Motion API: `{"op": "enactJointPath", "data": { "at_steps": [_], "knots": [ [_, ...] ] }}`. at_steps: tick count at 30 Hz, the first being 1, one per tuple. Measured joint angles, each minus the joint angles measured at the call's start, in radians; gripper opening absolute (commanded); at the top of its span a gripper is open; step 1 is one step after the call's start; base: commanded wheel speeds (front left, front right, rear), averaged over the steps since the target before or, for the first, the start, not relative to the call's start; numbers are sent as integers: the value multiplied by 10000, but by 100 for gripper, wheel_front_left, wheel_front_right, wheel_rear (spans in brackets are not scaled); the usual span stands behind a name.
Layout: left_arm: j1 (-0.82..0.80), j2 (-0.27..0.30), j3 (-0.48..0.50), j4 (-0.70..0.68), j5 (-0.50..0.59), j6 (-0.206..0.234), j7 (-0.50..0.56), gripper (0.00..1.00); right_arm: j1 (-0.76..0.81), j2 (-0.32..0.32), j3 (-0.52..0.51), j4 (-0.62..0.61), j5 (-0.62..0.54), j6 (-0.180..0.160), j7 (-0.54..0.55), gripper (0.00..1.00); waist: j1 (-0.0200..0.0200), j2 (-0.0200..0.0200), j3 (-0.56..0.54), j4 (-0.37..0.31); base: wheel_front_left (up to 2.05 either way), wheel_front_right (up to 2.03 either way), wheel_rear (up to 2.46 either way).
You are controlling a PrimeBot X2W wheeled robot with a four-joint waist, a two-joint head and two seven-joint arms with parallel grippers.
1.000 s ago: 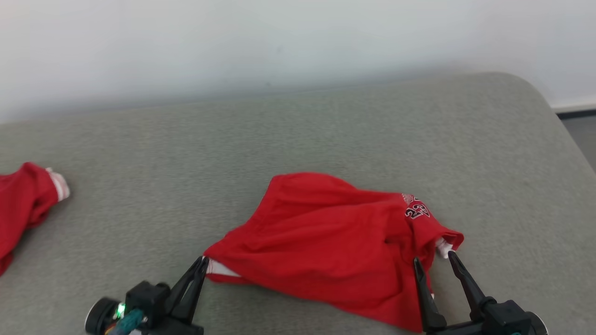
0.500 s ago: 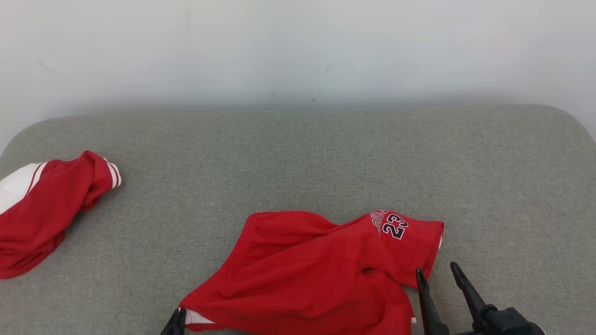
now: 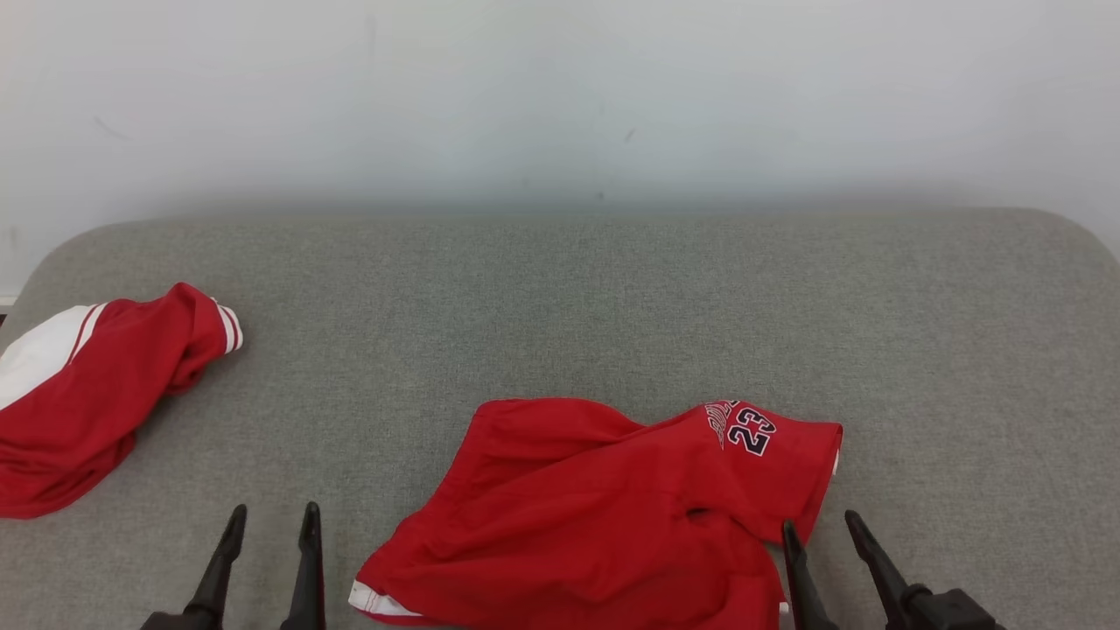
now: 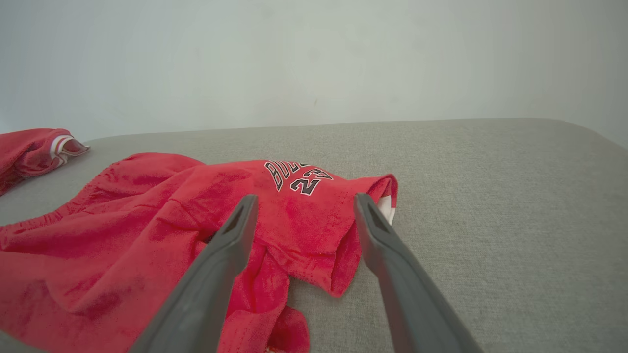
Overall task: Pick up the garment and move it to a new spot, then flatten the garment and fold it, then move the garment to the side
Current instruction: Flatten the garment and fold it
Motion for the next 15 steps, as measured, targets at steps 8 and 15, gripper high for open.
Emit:
{"op": "enactJointPath", "data": {
  "at_steps": [8,15],
  "knots": [
    [441,-677,1110,-314,708,-107,0,100,21,8,523,1484,88,0,0,100,0,0,-75,2,0,0,0],
    [555,-976,1390,-71,984,-278,0,100,-398,-4,805,2491,259,0,2,100,-1,0,-123,101,0,0,0]
  ]
}}
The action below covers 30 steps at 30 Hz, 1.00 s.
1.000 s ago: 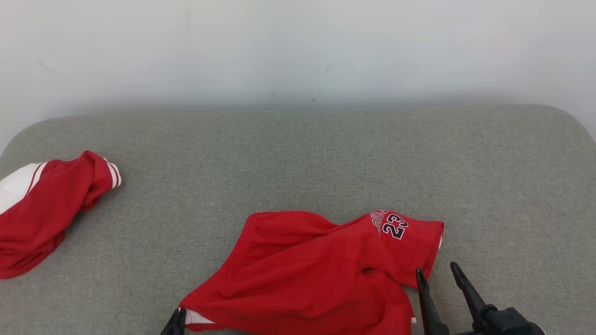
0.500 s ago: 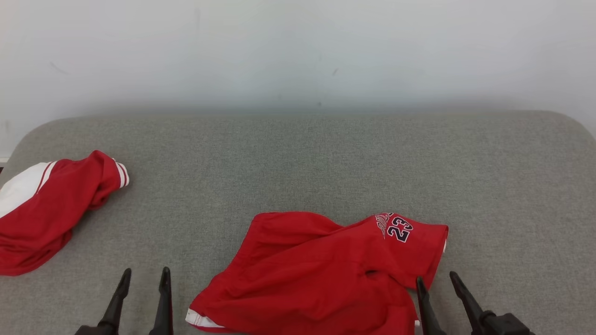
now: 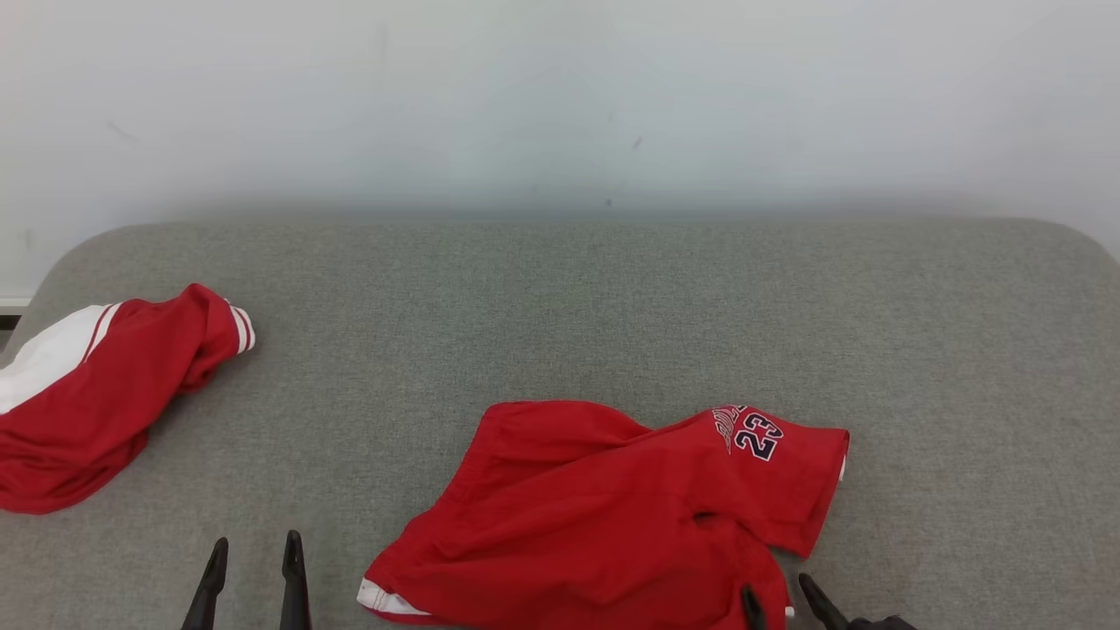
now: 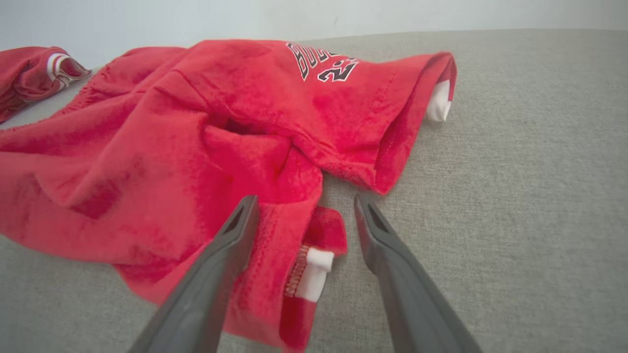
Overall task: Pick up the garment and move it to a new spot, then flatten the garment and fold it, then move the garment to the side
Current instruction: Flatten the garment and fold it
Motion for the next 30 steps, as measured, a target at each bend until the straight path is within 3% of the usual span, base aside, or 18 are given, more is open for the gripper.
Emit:
{"op": "enactJointPath", "data": {
  "at_steps": [2,4,5,18,24,25,26,30],
  "knots": [
    [2,-40,44,54,42,-38,0,100,-84,-19,117,341,98,0,-2,100,0,0,-16,43,0,0,0],
    [2,-65,75,88,61,-71,0,100,-166,-33,272,679,244,0,-2,24,0,0,-27,83,0,0,0],
    [2,-81,84,104,82,-73,0,100,-242,-36,355,807,324,0,0,0,0,0,-30,99,0,0,0],
    [-1,-136,-27,244,33,-159,0,100,-683,-410,401,343,604,0,0,0,1,0,58,101,0,0,0],
    [-6,-138,-251,311,-127,-128,0,100,-665,-698,-364,474,508,0,-2,0,1,0,68,69,0,0,0],
    [-6,-142,-268,316,-128,-113,0,100,-650,-696,-368,493,508,0,0,86,0,0,71,58,0,0,0],
    [-6,-138,-288,322,-134,-100,0,100,-637,-677,-368,504,512,0,0,100,0,0,70,46,0,0,0],
    [-6,-140,-353,347,-155,-69,0,100,-593,-685,-407,447,529,0,-2,100,1,0,70,41,0,0,0]
  ]
}}
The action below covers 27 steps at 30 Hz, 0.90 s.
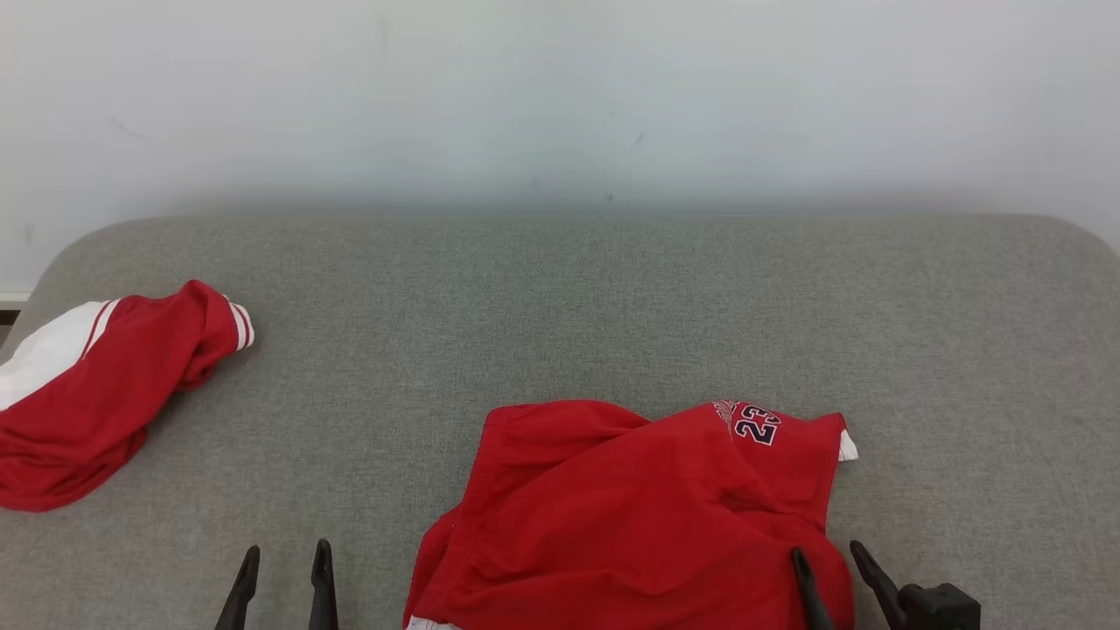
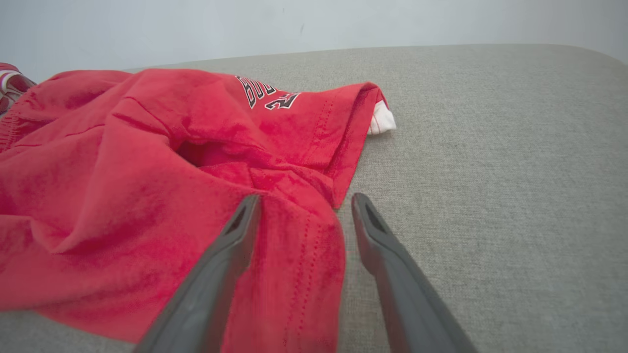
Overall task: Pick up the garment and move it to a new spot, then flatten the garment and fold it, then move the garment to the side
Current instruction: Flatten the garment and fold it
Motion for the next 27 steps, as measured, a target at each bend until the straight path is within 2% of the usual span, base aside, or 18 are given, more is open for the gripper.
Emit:
{"op": "enactJointPath", "data": {
  "at_steps": [7,15,16,17,18,27],
  "knots": [
    [2,0,-90,69,-17,0,0,100,-54,-88,132,-105,2,0,0,100,0,0,-119,77,0,0,0],
    [62,0,-155,48,-56,44,0,100,-82,-303,-59,543,-4,0,105,100,-1,0,-203,298,0,0,0],
    [78,2,-155,44,-59,50,0,100,-82,-301,-29,545,4,0,100,50,0,0,-193,304,0,0,0],
    [84,0,-155,46,-61,61,0,100,-89,-297,-23,516,27,0,90,23,-1,0,-180,307,0,0,0],
    [84,0,-153,44,-67,84,0,100,-105,-290,-4,504,77,0,88,0,0,0,-170,301,0,0,0],
    [81,0,-115,42,-161,100,0,100,-259,-217,59,-196,228,0,25,0,-1,0,-93,210,0,0,0]
  ]
}}
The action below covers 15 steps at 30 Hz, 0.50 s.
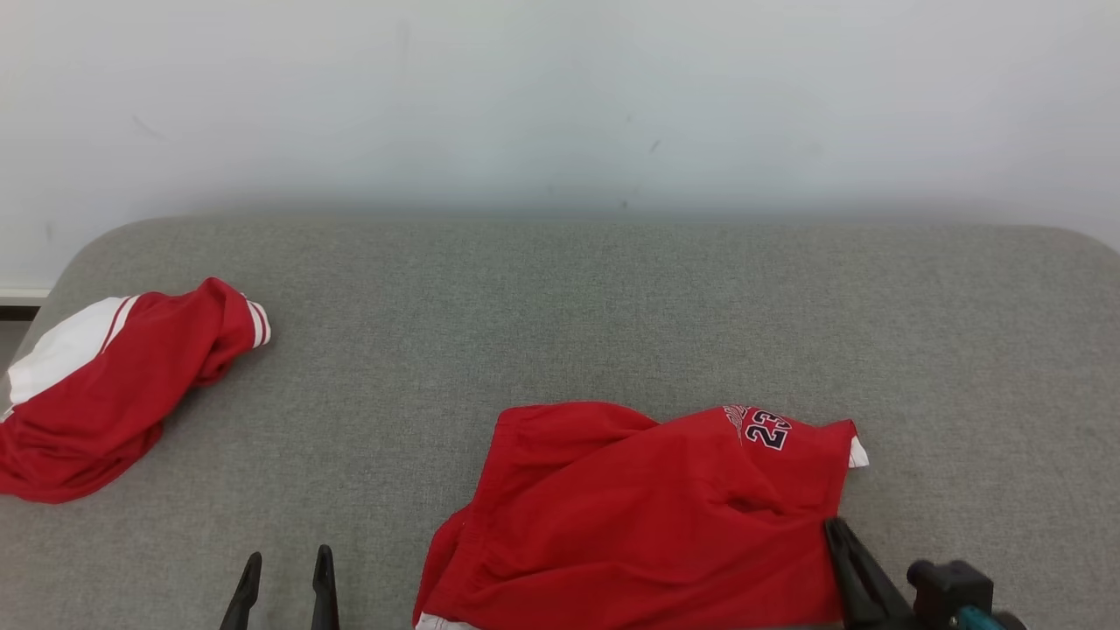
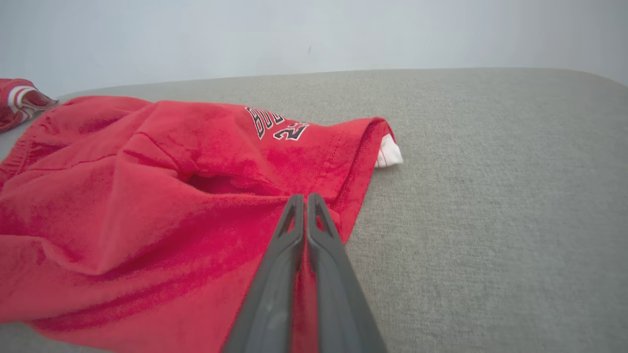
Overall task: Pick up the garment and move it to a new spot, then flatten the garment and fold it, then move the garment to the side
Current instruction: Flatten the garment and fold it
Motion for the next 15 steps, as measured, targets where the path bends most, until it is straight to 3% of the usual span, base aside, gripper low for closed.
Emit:
{"op": "enactJointPath", "data": {
  "at_steps": [7,15],
  "knots": [
    [-103,0,-19,-8,0,0,0,100,-1245,-10,424,-224,111,0,-23,0,0,0,178,-47,0,0,0],
    [-416,-2,-247,50,-59,0,0,100,-3228,-130,508,1400,123,0,65,0,1,0,414,177,0,0,0]
  ]
}}
